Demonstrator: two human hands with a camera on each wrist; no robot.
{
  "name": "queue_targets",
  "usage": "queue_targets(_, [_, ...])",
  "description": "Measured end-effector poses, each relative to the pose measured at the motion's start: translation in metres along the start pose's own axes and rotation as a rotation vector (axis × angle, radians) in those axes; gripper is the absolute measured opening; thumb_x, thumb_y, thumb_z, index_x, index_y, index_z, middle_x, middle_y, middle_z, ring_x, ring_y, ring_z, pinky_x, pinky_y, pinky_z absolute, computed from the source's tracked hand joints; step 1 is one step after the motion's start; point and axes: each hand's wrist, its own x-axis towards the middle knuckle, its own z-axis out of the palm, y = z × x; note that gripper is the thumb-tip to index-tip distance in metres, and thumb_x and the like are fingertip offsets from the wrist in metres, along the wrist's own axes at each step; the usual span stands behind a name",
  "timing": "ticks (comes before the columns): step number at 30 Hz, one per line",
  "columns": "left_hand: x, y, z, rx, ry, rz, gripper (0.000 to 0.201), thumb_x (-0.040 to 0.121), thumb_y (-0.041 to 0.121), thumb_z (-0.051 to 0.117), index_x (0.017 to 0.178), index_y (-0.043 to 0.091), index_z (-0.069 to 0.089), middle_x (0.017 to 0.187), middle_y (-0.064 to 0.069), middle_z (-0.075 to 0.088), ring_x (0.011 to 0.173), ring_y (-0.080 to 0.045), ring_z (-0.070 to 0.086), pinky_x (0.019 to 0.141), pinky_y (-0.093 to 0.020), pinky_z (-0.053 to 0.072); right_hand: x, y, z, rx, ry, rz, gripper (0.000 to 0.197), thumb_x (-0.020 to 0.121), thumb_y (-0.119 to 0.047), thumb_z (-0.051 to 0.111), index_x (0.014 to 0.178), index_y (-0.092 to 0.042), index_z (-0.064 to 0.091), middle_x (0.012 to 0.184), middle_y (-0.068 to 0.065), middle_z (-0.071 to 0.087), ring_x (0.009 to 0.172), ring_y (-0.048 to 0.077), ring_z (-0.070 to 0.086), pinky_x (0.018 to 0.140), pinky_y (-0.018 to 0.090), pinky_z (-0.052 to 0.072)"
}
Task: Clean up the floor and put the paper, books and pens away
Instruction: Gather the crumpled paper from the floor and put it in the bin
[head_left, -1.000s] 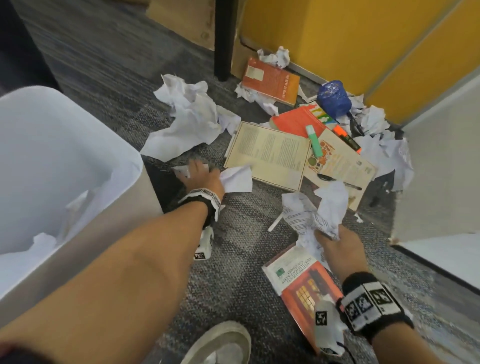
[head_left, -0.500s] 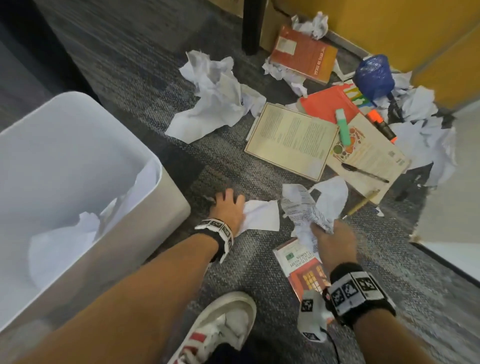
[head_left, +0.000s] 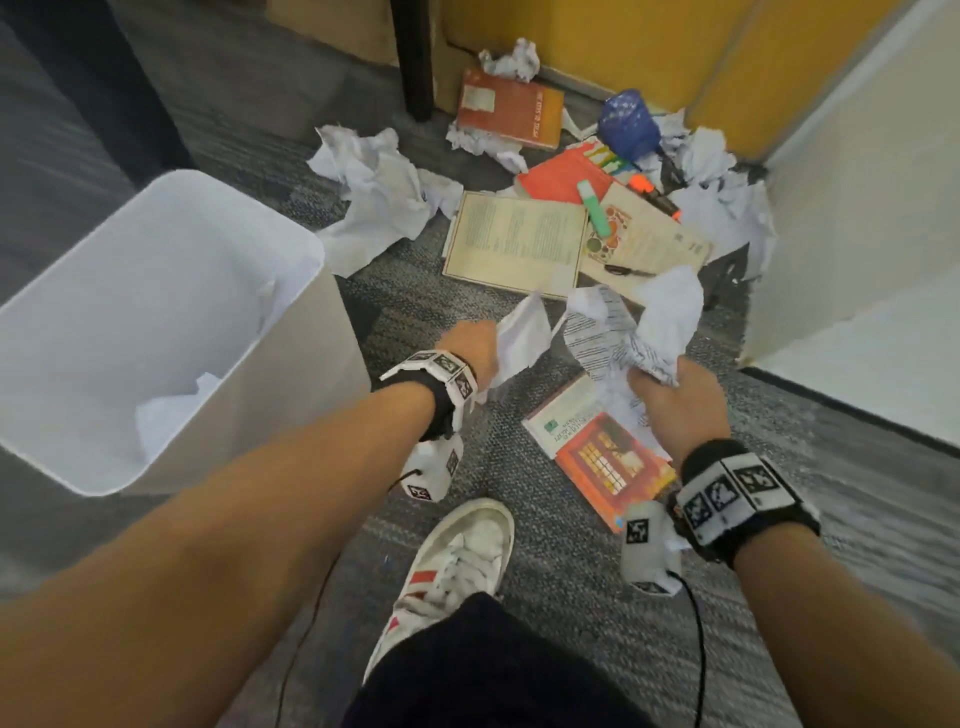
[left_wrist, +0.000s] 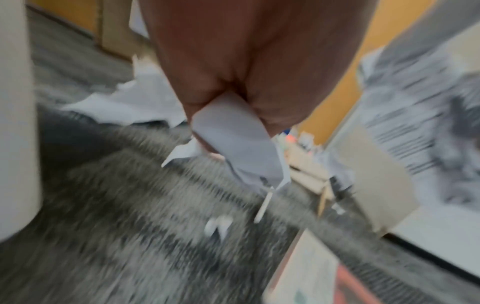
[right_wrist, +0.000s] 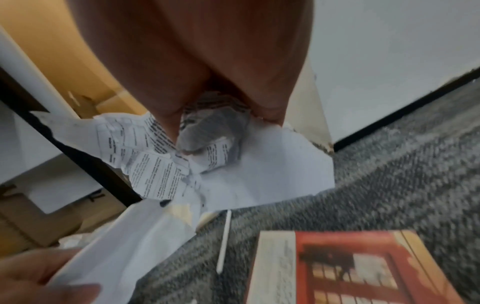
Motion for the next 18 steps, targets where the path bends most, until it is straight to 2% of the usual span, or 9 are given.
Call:
queue_targets(3, [-0.043,0.018,-0.051,0.050,0.075,0.140,0.036,0.096,0.010,0.044,0.130,0.000,0.046,0.130,-0.022,0.053,0.118,-0.038,0.053,0.094,-0.041,0.045,-0.030,-0.039,-0.026,-0.056,-0.010,-0.089,0.007,0.091,-0.018,0.057,0.094,-0.013,0.061,0.091,0.007,0.060,0.087,0.025,0.054,0.075,0.028,0.036])
queue_targets(7, [-0.119,0.023,-0.110,0.160,0.143,0.248,0.029,0.097,0.008,0.046,0.123,-0.003,0.054,0.127,-0.020,0.058,0.118,-0.035,0.056,0.091,-0.036,0.046,-0.082,-0.109,-0.046,-0.185,-0.039,-0.190,0.015,0.093,-0.021,0.053,0.086,-0.007,0.053,0.090,0.009,0.054,0.089,0.026,0.050,0.073,0.028,0.031])
queue_targets(10, [-0.177,0.000,-0.144,0.202,0.222,0.293,0.027,0.098,0.009,0.044,0.117,-0.003,0.058,0.122,-0.018,0.062,0.113,-0.032,0.059,0.087,-0.034,0.047,-0.121,-0.164,-0.051,-0.282,-0.120,-0.266,0.019,0.092,-0.020,0.054,0.080,-0.006,0.050,0.082,0.007,0.050,0.085,0.026,0.048,0.069,0.030,0.032])
queue_targets(12, [-0.207,-0.027,-0.160,0.172,0.260,0.299,0.029,0.099,0.016,0.042,0.115,-0.002,0.058,0.120,-0.017,0.062,0.110,-0.032,0.059,0.086,-0.035,0.046,-0.146,-0.199,-0.049,-0.332,-0.207,-0.353,0.015,0.091,-0.018,0.056,0.087,-0.003,0.053,0.084,0.008,0.051,0.083,0.026,0.050,0.064,0.032,0.034])
queue_targets(14, [-0.226,-0.058,-0.177,0.135,0.311,0.273,0.032,0.099,0.020,0.041,0.119,-0.001,0.057,0.122,-0.016,0.060,0.112,-0.032,0.057,0.090,-0.036,0.045,-0.164,-0.234,-0.038,-0.356,-0.277,-0.427,0.013,0.092,-0.018,0.056,0.095,-0.006,0.053,0.086,0.005,0.050,0.082,0.023,0.049,0.059,0.028,0.034])
queue_targets(18, [-0.240,-0.117,-0.191,0.063,0.366,0.120,0.033,0.098,0.014,0.044,0.126,-0.001,0.053,0.128,-0.018,0.058,0.117,-0.033,0.056,0.093,-0.035,0.045,-0.185,-0.291,0.002,-0.415,-0.313,-0.537,0.017,0.091,-0.021,0.058,0.099,-0.007,0.052,0.094,0.007,0.052,0.082,0.021,0.051,0.059,0.029,0.036])
